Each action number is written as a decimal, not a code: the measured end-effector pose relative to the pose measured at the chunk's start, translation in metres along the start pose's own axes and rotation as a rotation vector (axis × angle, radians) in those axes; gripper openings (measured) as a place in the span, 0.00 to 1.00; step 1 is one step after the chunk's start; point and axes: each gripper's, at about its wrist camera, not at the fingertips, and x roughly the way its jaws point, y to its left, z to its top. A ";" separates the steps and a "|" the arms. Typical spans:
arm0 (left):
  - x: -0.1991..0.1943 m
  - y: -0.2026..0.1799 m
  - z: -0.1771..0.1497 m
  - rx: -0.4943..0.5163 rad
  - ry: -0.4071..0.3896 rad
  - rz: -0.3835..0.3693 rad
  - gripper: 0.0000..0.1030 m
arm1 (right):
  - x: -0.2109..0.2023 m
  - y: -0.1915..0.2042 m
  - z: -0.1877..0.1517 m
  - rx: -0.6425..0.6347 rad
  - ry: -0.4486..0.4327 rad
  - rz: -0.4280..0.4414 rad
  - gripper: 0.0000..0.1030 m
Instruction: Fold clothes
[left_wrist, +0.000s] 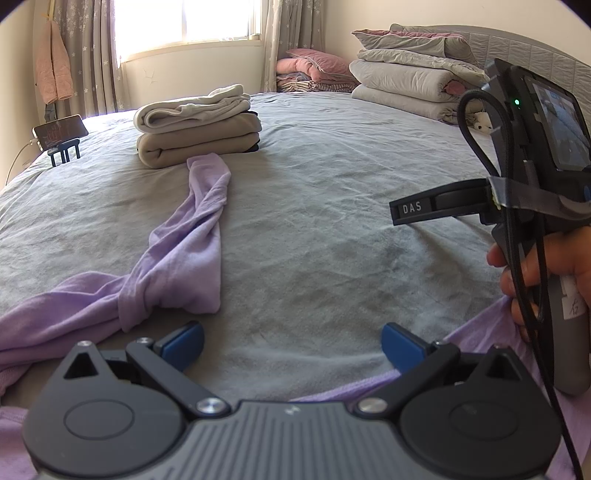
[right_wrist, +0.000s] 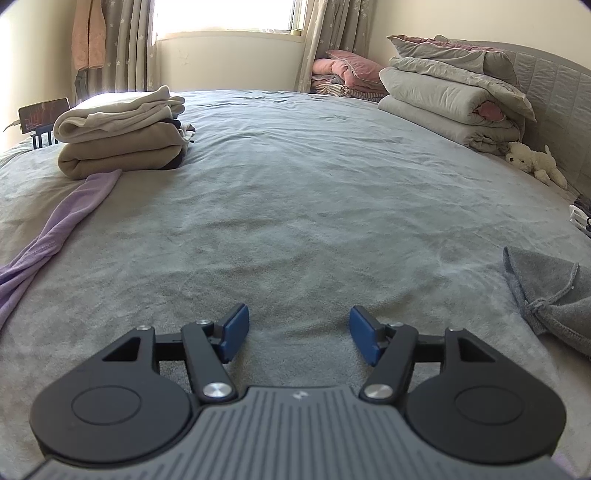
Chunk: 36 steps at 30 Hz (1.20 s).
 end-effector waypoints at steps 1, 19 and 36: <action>0.000 0.000 0.000 0.000 0.000 0.000 1.00 | 0.000 0.000 0.000 0.000 0.001 0.001 0.64; 0.000 0.000 0.000 0.000 0.000 0.000 1.00 | -0.008 -0.010 0.004 0.033 0.037 0.102 0.71; -0.005 0.004 0.005 -0.036 -0.002 0.014 1.00 | -0.010 -0.001 0.025 0.056 0.113 0.387 0.71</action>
